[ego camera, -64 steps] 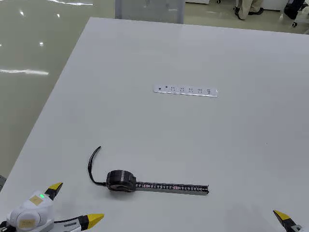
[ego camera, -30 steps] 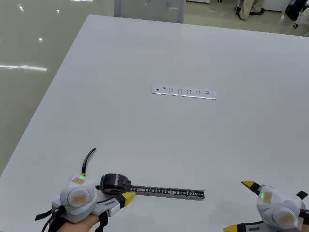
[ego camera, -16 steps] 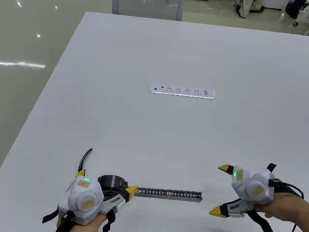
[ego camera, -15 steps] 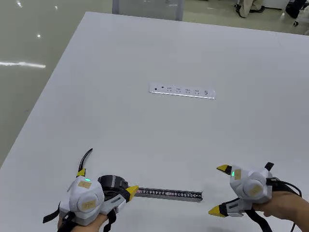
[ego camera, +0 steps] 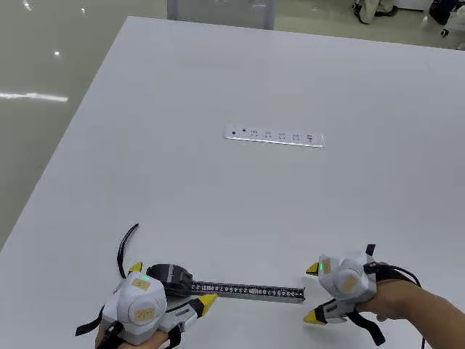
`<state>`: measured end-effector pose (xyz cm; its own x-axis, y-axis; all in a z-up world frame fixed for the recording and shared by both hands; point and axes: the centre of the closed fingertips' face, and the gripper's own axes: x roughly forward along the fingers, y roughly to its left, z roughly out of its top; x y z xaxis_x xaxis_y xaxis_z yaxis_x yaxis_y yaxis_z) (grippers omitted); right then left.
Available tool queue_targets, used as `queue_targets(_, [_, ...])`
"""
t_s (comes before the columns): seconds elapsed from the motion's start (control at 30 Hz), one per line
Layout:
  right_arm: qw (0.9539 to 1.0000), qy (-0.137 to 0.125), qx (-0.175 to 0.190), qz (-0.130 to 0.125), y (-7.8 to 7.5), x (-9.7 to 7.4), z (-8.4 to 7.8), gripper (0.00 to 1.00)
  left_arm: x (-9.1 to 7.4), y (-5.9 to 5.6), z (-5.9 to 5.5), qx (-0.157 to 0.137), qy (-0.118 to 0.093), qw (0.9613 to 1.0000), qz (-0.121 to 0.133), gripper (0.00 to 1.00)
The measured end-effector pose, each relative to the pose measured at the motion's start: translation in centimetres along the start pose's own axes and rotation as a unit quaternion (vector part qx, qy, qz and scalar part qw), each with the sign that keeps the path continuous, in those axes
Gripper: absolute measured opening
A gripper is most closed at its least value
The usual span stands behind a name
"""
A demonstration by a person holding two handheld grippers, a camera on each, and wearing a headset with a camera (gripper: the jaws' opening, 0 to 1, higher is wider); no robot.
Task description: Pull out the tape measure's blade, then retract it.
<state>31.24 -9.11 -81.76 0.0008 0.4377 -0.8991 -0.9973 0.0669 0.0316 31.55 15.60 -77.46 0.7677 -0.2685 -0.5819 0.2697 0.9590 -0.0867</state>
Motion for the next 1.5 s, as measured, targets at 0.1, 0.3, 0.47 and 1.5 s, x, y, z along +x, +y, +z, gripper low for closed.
queue_targets(0.1, [1.0, 0.001, 0.002, 0.002, -0.1, 0.4, 0.0, 0.49, 0.0, 0.2, -0.1, -0.009, 0.002, 0.9999, 0.003, 1.0])
queue_targets(0.3, [0.9999, -0.001, 0.009, 0.01, -0.3, 0.6, 0.0, 0.34, 0.1, 1.1, -0.5, -0.045, 0.007, 0.9989, 0.012, 1.0])
queue_targets(0.47, [0.9999, 0.009, 0.0, 0.014, 0.0, 0.9, -0.3, 0.26, 0.1, 0.9, -0.5, -0.044, 0.007, 0.9989, 0.012, 1.0])
queue_targets(1.5, [0.9989, 0.045, 0.01, -0.004, -0.3, 1.1, -0.2, 0.14, 1.2, 2.8, -2.2, -0.123, 0.018, 0.991, 0.049, 0.67])
